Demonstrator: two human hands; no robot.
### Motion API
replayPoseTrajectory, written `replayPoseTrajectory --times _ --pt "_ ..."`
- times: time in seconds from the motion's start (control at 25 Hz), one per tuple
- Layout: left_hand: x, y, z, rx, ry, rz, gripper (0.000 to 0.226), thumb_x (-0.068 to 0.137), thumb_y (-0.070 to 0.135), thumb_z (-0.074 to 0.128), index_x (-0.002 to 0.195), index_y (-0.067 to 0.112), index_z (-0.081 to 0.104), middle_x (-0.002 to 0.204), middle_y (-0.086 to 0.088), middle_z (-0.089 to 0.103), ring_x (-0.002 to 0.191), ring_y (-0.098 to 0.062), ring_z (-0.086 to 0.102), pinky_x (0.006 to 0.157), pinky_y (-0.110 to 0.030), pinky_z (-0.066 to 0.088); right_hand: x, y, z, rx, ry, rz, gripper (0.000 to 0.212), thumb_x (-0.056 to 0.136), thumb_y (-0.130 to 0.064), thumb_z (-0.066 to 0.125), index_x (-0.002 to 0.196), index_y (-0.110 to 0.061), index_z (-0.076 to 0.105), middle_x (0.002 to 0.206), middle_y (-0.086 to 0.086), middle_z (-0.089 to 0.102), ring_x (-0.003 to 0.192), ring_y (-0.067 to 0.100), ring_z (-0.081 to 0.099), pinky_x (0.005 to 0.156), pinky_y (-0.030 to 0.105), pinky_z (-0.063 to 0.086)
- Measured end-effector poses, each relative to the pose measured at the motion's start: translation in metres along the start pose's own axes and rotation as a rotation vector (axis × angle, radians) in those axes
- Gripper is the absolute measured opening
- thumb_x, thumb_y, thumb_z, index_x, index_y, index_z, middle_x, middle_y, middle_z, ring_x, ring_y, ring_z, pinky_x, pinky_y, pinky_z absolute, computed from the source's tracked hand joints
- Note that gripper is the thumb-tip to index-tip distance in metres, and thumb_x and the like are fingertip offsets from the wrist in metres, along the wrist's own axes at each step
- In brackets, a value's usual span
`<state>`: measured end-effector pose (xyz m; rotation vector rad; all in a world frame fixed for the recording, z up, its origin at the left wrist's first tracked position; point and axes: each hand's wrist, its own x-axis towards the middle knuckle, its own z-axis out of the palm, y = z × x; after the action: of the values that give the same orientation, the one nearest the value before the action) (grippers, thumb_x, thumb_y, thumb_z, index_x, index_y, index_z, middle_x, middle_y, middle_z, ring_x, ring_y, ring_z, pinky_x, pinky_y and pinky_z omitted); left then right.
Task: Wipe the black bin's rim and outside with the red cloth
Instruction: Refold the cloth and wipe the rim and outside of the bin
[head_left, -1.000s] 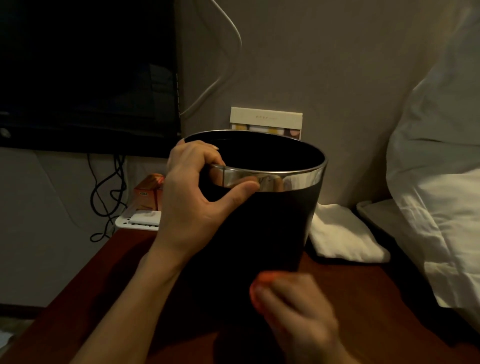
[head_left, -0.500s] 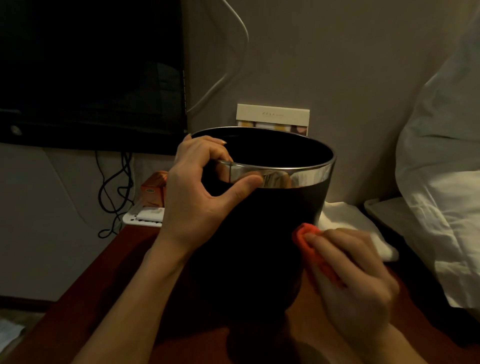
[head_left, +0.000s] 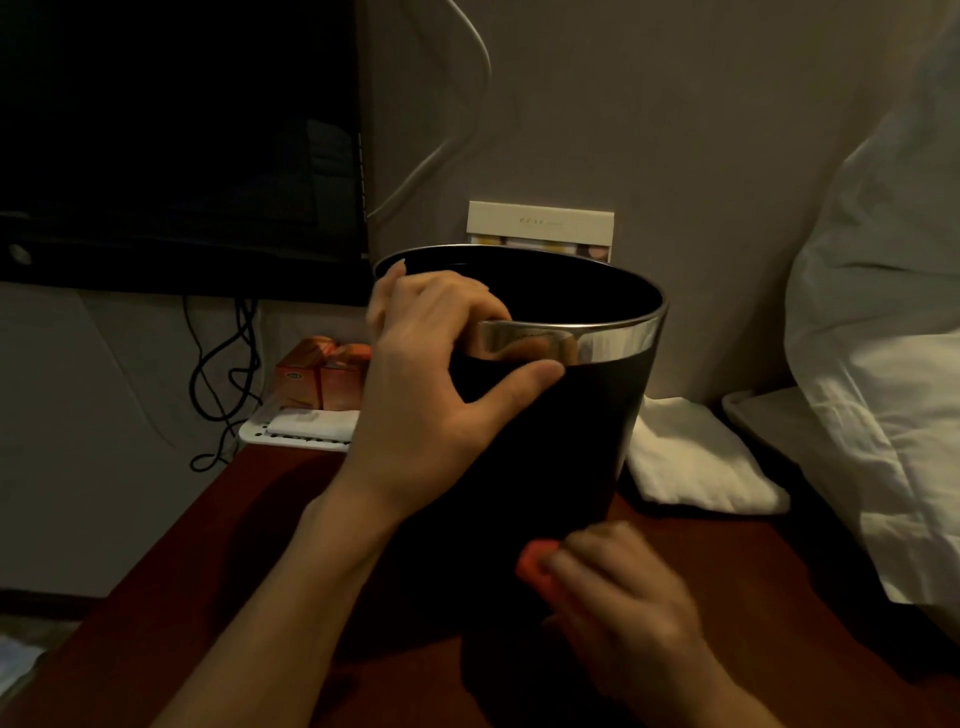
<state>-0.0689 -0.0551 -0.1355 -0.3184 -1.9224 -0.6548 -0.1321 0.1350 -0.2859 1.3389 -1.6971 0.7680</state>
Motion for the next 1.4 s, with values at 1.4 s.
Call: replayPoseTrajectory --times 1.4 --pt "-0.051 0.033 -0.018 -0.048 0.031 -0.117 0.039 0.087 0.018 0.066 0.123 0.021 0.054 0.130 0.008 0.051 0.127 -0.009 0.042 0.106 -0.025 0.034 0.008 -0.066 -0.042 0.542 0.163 1.006 0.015 0.080 -0.013 0.087 0.084 -0.027 0.081 0.089 -0.004 0.077 0.084 0.009 0.073 0.074 0.022 0.055"
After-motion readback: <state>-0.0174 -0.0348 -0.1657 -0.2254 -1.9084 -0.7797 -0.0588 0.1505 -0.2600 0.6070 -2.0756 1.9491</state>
